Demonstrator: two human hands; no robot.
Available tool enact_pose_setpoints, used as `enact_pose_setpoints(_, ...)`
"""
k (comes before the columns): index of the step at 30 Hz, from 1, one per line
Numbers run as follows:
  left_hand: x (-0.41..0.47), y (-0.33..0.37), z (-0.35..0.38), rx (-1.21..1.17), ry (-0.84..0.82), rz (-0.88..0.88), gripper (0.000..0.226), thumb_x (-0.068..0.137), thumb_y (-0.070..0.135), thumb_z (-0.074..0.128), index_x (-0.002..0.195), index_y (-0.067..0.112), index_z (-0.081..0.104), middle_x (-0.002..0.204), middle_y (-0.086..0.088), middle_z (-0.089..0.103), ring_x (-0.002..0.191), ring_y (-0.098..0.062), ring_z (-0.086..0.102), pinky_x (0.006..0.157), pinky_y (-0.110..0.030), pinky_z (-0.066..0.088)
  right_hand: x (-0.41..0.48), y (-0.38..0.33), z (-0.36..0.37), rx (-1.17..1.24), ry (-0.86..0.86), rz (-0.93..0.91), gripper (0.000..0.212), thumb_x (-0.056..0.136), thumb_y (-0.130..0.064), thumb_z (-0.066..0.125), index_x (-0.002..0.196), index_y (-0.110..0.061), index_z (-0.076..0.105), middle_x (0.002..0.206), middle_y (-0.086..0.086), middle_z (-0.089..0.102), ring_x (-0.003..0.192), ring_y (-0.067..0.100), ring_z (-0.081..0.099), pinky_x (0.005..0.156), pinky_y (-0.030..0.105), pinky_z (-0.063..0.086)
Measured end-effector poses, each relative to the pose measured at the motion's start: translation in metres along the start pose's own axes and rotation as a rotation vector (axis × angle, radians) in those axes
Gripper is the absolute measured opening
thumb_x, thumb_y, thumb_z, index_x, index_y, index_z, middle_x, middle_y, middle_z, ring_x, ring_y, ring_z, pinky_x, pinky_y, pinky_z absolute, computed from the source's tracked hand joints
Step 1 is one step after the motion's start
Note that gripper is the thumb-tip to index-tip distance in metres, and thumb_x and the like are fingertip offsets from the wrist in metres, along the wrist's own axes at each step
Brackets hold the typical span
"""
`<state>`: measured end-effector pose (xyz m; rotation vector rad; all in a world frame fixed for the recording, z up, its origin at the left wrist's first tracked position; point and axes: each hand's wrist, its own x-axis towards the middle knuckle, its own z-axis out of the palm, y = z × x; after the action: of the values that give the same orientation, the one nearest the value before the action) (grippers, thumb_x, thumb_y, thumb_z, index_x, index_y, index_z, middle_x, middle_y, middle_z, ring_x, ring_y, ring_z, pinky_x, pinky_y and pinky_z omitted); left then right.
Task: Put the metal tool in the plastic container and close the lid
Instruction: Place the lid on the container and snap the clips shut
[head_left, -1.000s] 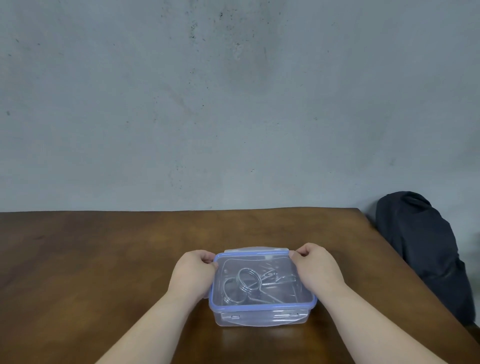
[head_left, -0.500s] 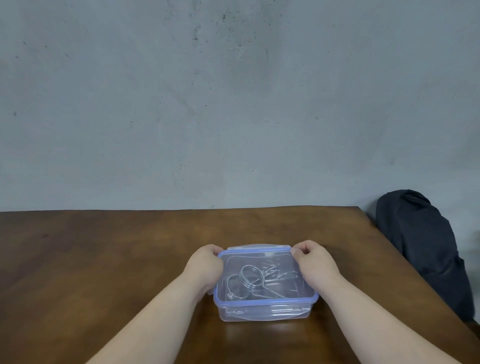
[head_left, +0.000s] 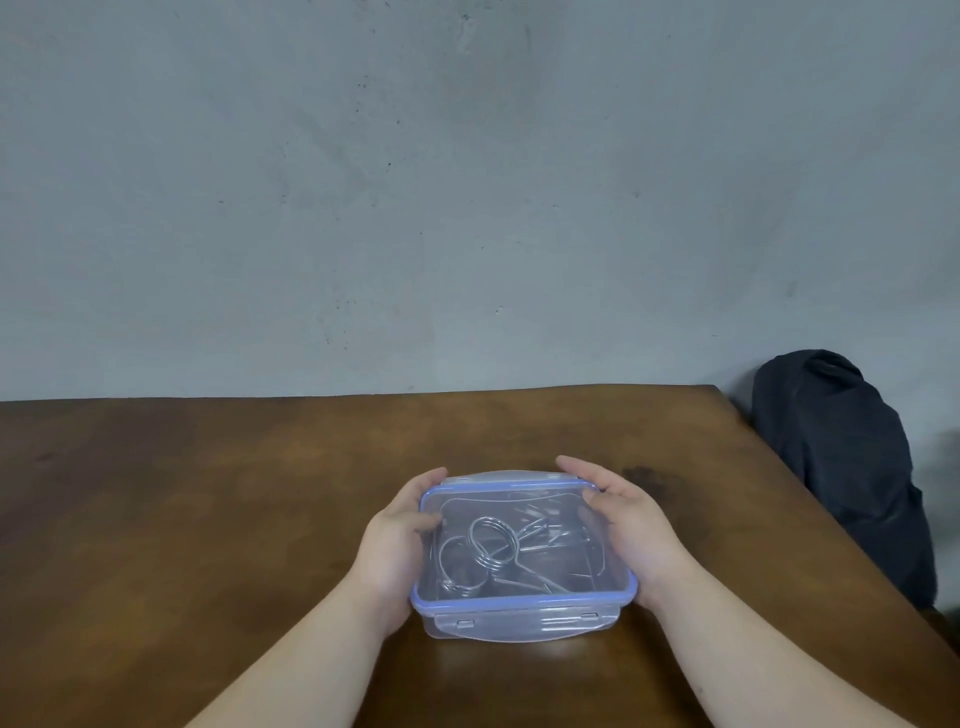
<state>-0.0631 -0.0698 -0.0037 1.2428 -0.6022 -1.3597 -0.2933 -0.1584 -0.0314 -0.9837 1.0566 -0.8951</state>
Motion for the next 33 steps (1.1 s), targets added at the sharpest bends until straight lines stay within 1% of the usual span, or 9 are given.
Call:
enact_pose_setpoints(3, 0.011, -0.004, -0.005, 0.317, -0.013, 0.071, 0.052, 0.093, -0.008, 0.042, 0.133, 0.023, 0.056, 0.132, -0.016, 0.064, 0.109, -0.033, 0.067, 0.089, -0.041, 0.054, -0.001, -0.003, -0.002, -0.062, -0.017, -0.003, 0.044, 0.106, -0.001, 0.036, 0.13, -0.018, 0.069, 0.115, 0.017, 0.079, 0.108, 0.036, 0.074, 0.102, 0.056, 0.054)
enact_pose_setpoints(6, 0.016, 0.003, -0.008, 1.028, -0.123, 0.34, 0.058, 0.097, 0.017, 0.053, 0.151, 0.025, 0.034, 0.167, 0.006, 0.007, 0.153, -0.014, 0.005, 0.121, -0.035, 0.015, -0.004, -0.01, -0.003, -0.187, -0.041, -0.015, 0.043, 0.106, -0.002, 0.038, 0.129, -0.02, 0.069, 0.113, 0.01, 0.081, 0.105, 0.029, 0.077, 0.098, 0.048, 0.057)
enact_pose_setpoints(9, 0.011, 0.016, -0.001, 1.603, -0.397, 0.473, 0.11, 0.075, 0.083, 0.047, 0.159, 0.024, 0.007, 0.162, 0.013, -0.016, 0.147, -0.004, -0.023, 0.124, -0.04, -0.007, -0.005, -0.013, -0.002, -0.251, -0.053, -0.023, 0.042, 0.105, -0.003, 0.041, 0.13, -0.022, 0.069, 0.119, 0.007, 0.079, 0.107, 0.027, 0.076, 0.102, 0.052, 0.056)
enact_pose_setpoints(11, 0.008, 0.021, 0.002, 1.801, -0.474, 0.402, 0.134, 0.058, 0.092, 0.052, 0.158, 0.023, -0.004, 0.163, 0.009, -0.018, 0.149, -0.009, -0.022, 0.123, -0.04, -0.007, -0.006, -0.014, -0.001, -0.264, -0.049, -0.029, 0.042, 0.105, -0.002, 0.04, 0.128, -0.021, 0.07, 0.118, 0.009, 0.079, 0.106, 0.028, 0.076, 0.102, 0.053, 0.055)
enact_pose_setpoints(20, -0.001, 0.032, 0.02, 1.918, -0.456, 0.349, 0.134, 0.056, 0.076, 0.067, 0.157, 0.025, -0.005, 0.159, 0.001, 0.013, 0.146, -0.019, 0.007, 0.117, -0.047, 0.027, -0.008, -0.015, 0.002, -0.311, -0.067, -0.024, 0.043, 0.108, -0.007, 0.036, 0.118, -0.025, 0.073, 0.114, 0.009, 0.079, 0.102, 0.026, 0.076, 0.095, 0.047, 0.059)
enact_pose_setpoints(24, -0.013, 0.022, 0.018, 1.877, -0.377, 0.322, 0.13, 0.06, 0.075, 0.063, 0.157, 0.026, -0.009, 0.167, 0.002, -0.014, 0.151, -0.014, -0.019, 0.121, -0.046, 0.02, -0.015, -0.018, -0.002, -0.693, -0.117, -0.184, 0.036, 0.108, -0.021, 0.046, 0.139, -0.034, 0.058, 0.158, -0.009, 0.046, 0.146, 0.017, 0.042, 0.122, 0.039, 0.034)
enact_pose_setpoints(26, -0.02, 0.015, 0.018, 1.831, -0.325, 0.315, 0.128, 0.062, 0.074, 0.062, 0.157, 0.025, -0.008, 0.166, 0.004, -0.022, 0.148, -0.013, -0.027, 0.121, -0.043, 0.021, -0.028, -0.019, -0.002, -0.934, -0.189, -0.266, 0.07, 0.096, -0.044, 0.064, 0.158, -0.028, 0.035, 0.165, -0.021, 0.017, 0.158, 0.007, 0.005, 0.125, 0.032, 0.017)
enact_pose_setpoints(29, -0.029, 0.006, 0.015, 1.779, -0.253, 0.384, 0.123, 0.066, 0.072, 0.059, 0.158, 0.021, -0.005, 0.166, 0.003, -0.02, 0.148, -0.014, -0.026, 0.12, -0.036, 0.024, -0.058, -0.018, 0.002, -1.228, -0.282, -0.217, 0.135, 0.061, -0.075, 0.074, 0.164, -0.027, 0.001, 0.164, -0.029, -0.017, 0.152, 0.0, -0.025, 0.128, 0.039, 0.015)
enact_pose_setpoints(33, -0.033, -0.005, 0.012, 1.824, -0.191, 0.511, 0.107, 0.079, 0.07, 0.048, 0.158, 0.017, -0.001, 0.168, 0.001, -0.013, 0.15, -0.018, -0.021, 0.115, -0.03, 0.034, -0.07, -0.009, 0.005, -1.3, -0.19, -0.286, 0.128, 0.075, -0.062, 0.078, 0.164, -0.024, -0.006, 0.165, -0.026, -0.02, 0.156, 0.004, -0.01, 0.126, 0.03, 0.017)
